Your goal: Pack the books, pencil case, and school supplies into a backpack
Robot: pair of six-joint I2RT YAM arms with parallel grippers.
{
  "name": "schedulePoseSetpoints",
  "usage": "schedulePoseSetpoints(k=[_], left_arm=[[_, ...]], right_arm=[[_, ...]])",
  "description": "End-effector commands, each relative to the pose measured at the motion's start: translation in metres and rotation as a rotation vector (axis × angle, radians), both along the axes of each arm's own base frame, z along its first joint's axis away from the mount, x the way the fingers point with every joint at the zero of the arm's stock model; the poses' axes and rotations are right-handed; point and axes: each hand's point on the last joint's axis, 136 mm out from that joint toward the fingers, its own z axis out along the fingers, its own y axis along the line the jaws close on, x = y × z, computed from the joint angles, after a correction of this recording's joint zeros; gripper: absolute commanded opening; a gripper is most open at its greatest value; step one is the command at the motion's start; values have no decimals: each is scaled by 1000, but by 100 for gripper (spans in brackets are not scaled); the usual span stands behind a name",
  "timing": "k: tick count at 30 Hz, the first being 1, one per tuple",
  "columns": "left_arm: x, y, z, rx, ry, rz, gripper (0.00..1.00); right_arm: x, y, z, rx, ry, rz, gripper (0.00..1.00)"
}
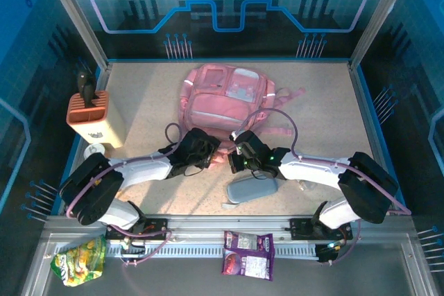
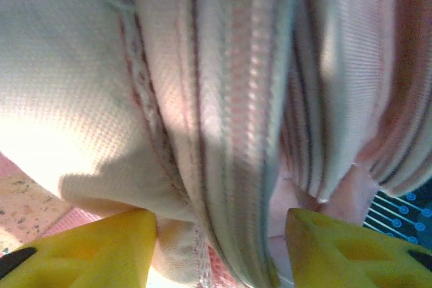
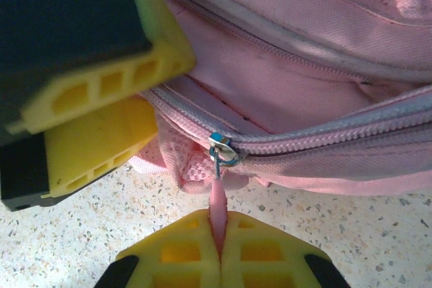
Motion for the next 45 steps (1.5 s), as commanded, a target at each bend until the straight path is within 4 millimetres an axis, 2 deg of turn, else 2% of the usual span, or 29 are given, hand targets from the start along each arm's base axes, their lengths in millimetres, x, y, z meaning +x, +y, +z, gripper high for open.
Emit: schedulePoseSetpoints(k=[1, 9, 11, 15, 23, 28, 34, 38, 45], left_arm=[[13, -4, 4, -9, -24, 47, 42], [9, 15, 9, 76, -40, 61, 0], [8, 22, 14, 101, -53, 57, 0], [2, 41, 27, 161, -89, 33, 0], [-3, 101, 40, 217, -124, 19, 0], [-5, 128, 50, 272, -139, 11, 0], [-3, 148, 57, 323, -139, 0, 0], [0, 153, 52, 323, -122, -19, 0], [4, 149, 61, 353, -151, -97, 0]], right_arm=[[-3, 5, 4, -9, -15, 23, 0], [4, -3, 6, -73, -40, 1, 0], [6, -7, 7, -104, -47, -7, 0], [11, -30, 6, -191, -75, -67, 0], [30, -80, -3, -227, -48, -224, 0], [59, -108, -4, -260, -64, -299, 0], [93, -133, -7, -244, -65, -380, 0], [107, -137, -7, -234, -52, -393, 0], [91, -105, 7, -115, -26, -269, 0]])
